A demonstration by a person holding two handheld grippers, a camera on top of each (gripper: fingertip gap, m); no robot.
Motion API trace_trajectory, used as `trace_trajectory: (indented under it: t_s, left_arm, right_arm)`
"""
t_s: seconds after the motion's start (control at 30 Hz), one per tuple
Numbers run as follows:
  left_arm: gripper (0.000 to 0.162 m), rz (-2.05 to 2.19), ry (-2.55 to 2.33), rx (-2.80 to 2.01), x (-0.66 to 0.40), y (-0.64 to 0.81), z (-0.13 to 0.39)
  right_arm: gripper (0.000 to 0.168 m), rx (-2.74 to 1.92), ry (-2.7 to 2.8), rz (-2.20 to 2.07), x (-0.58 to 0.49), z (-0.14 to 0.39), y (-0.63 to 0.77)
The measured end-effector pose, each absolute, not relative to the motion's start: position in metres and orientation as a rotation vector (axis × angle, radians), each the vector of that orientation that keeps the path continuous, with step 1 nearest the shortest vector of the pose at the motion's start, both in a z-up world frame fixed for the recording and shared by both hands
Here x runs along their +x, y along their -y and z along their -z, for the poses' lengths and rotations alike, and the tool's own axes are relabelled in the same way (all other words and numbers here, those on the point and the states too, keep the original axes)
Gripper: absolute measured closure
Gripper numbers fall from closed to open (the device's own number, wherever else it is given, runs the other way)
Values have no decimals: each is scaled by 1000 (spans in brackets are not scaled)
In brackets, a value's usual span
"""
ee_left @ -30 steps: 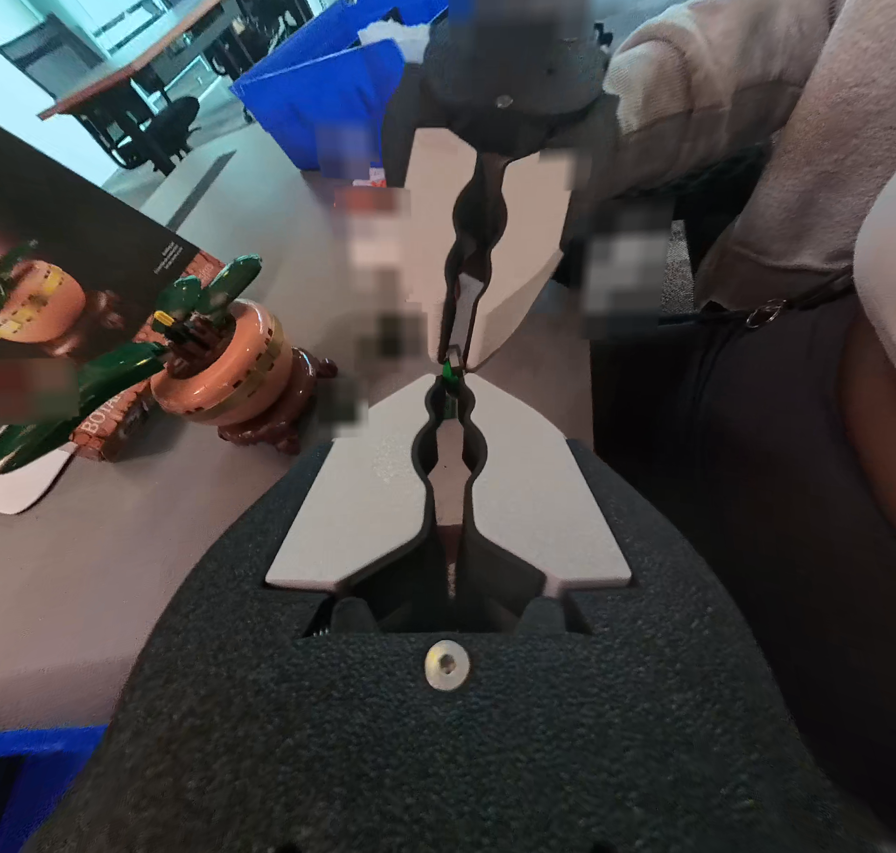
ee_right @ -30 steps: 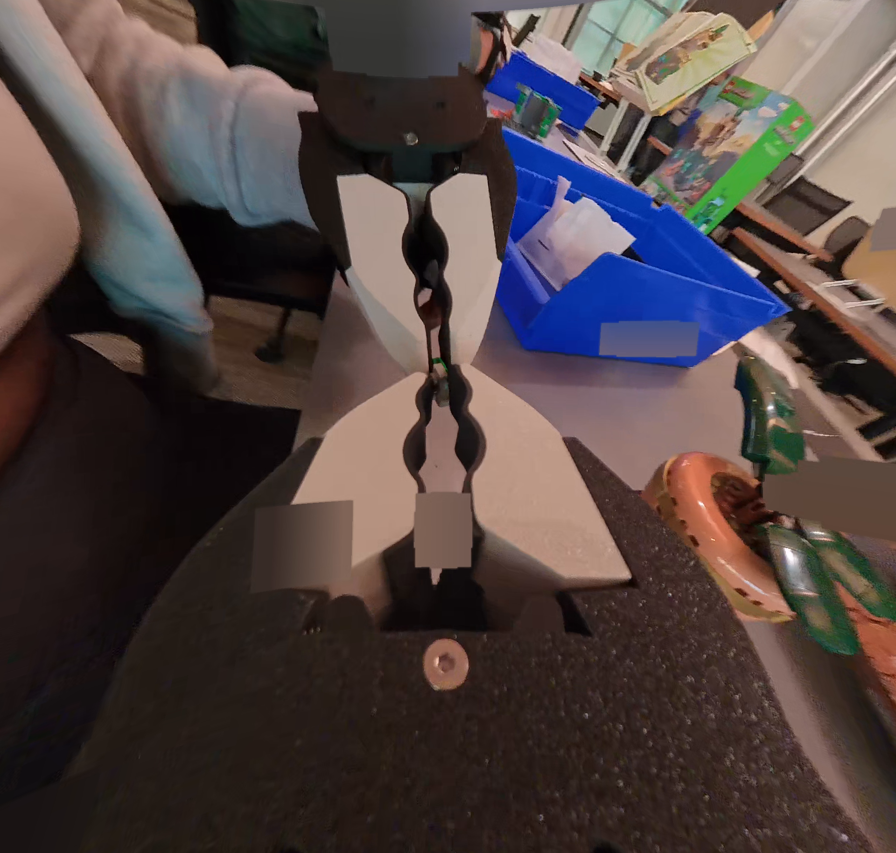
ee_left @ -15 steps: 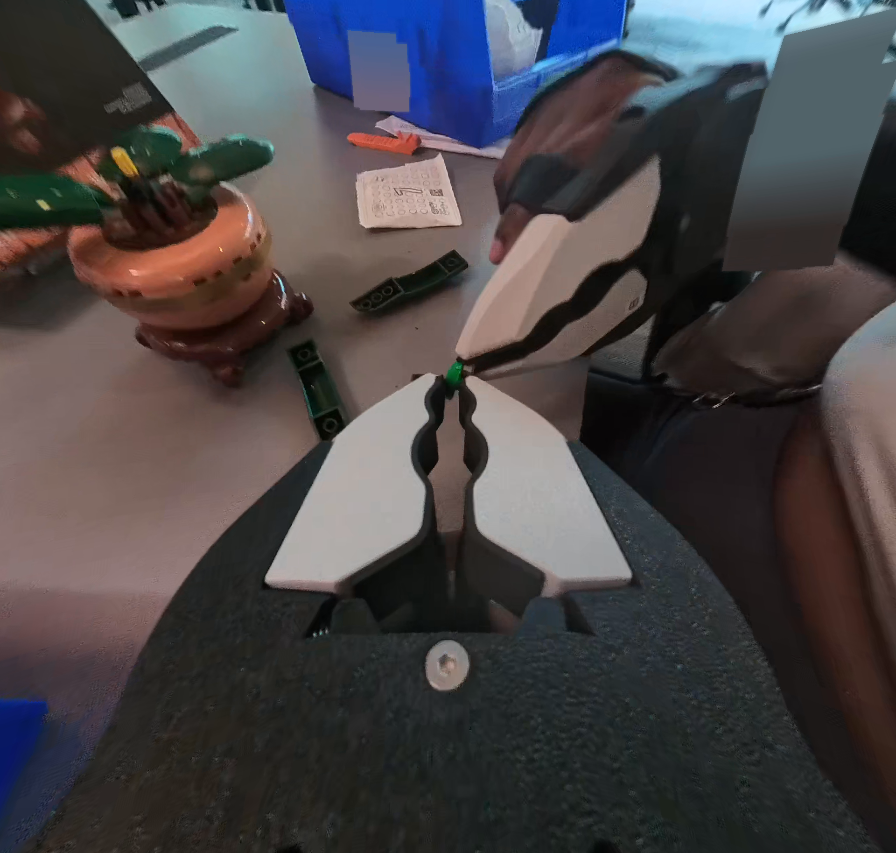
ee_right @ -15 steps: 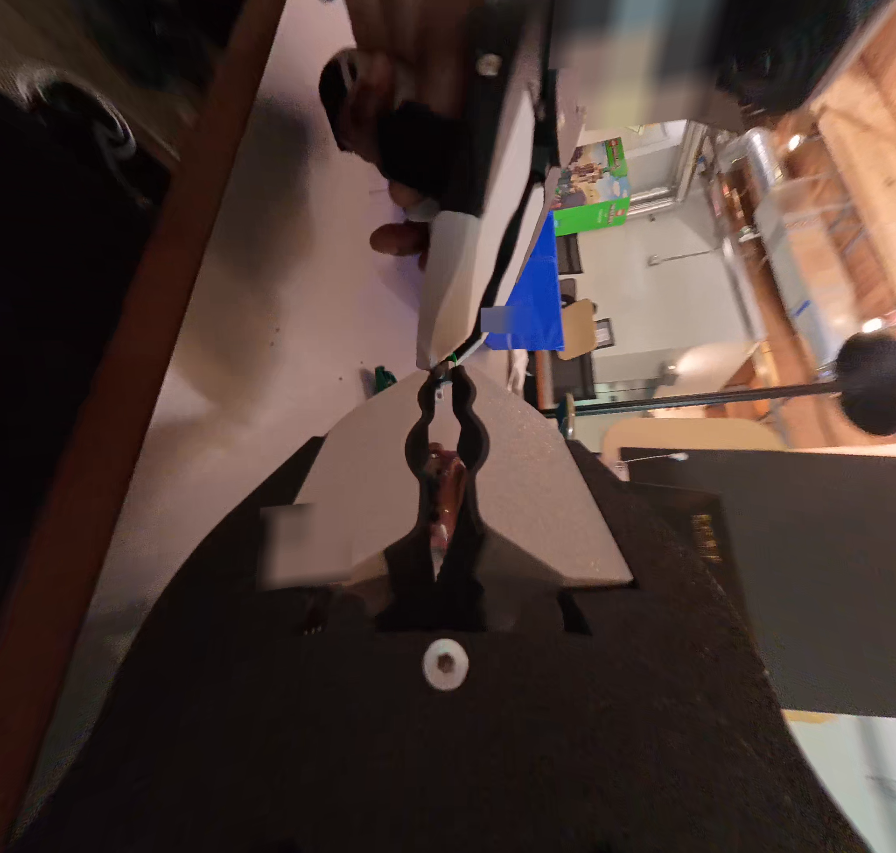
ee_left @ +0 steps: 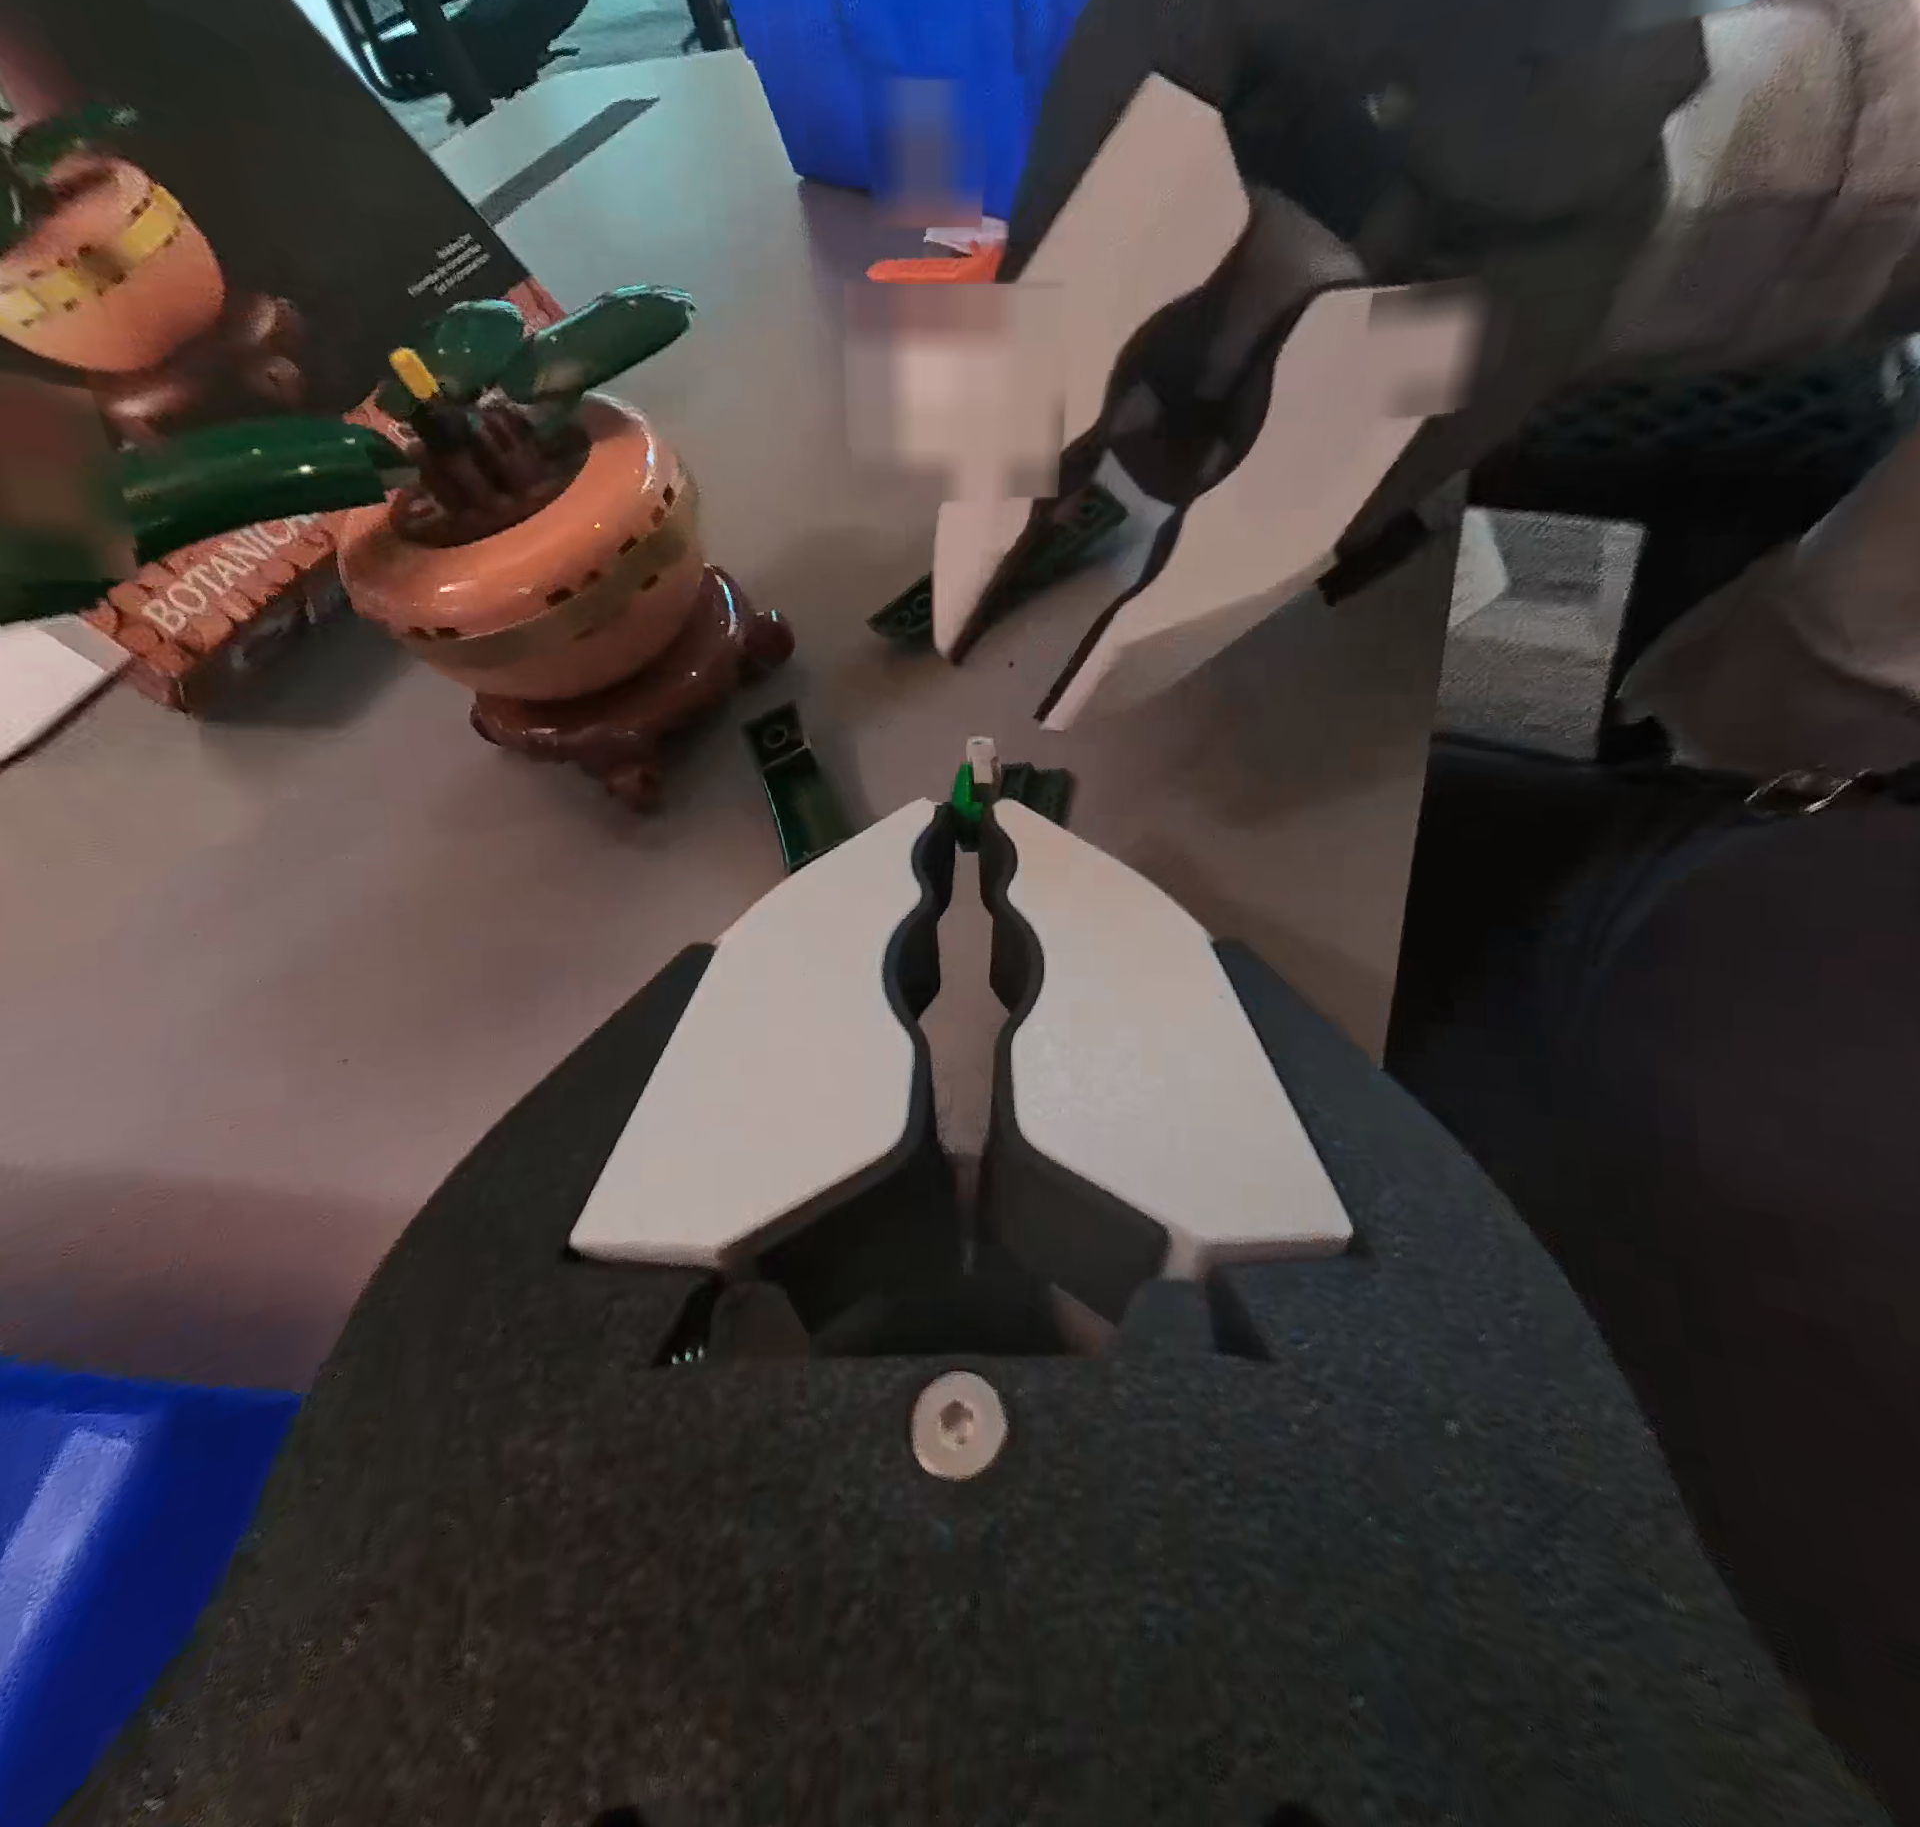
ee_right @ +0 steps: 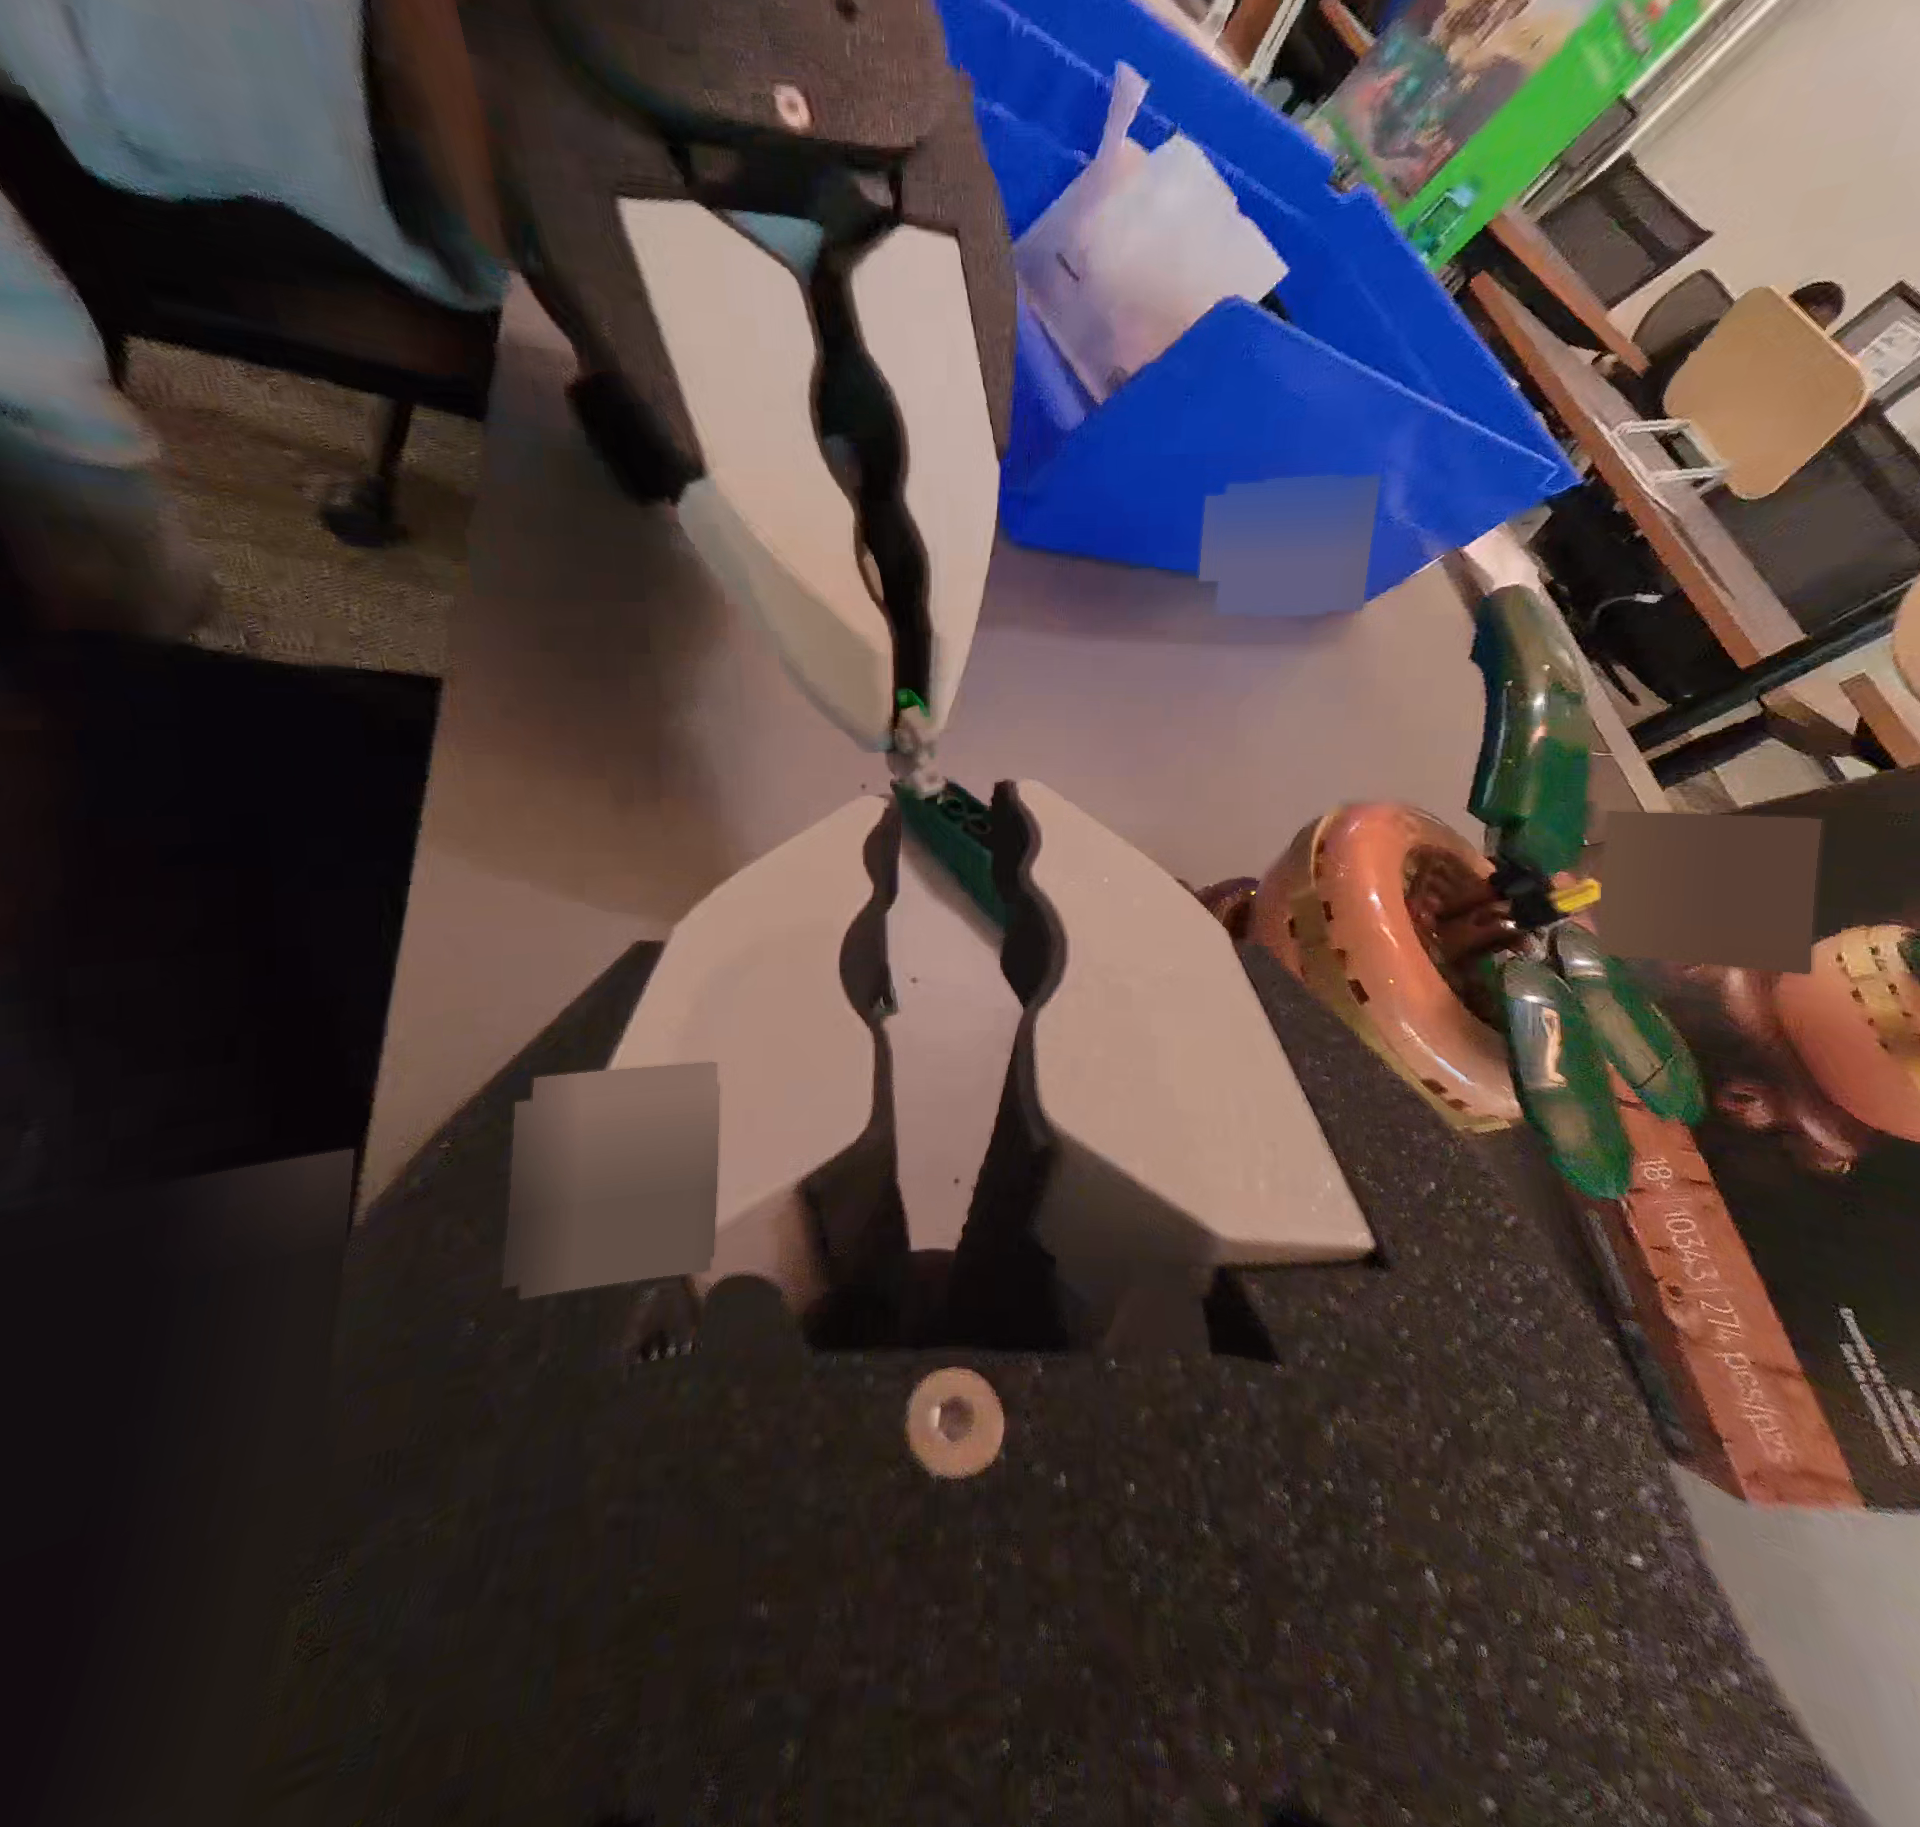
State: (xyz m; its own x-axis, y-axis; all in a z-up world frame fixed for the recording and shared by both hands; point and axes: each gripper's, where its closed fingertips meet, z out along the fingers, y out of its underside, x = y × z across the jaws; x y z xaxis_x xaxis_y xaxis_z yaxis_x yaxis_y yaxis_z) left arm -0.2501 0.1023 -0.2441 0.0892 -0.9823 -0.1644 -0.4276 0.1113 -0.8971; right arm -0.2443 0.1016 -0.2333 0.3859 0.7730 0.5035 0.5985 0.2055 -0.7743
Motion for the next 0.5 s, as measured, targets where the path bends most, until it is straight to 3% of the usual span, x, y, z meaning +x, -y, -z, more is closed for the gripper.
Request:
trace_trajectory:
  t_s: [0.27,0.5]
  left_arm:
    - [158,542,-1602,-1344,-248,-98,252]
    - [158,730,-1441,-1452,-249,-102,241]
  right_arm:
    - [163,-1473,1437,-53,-252,253,-102]
    - [163,-1225,1460,378,-253,242,-106]
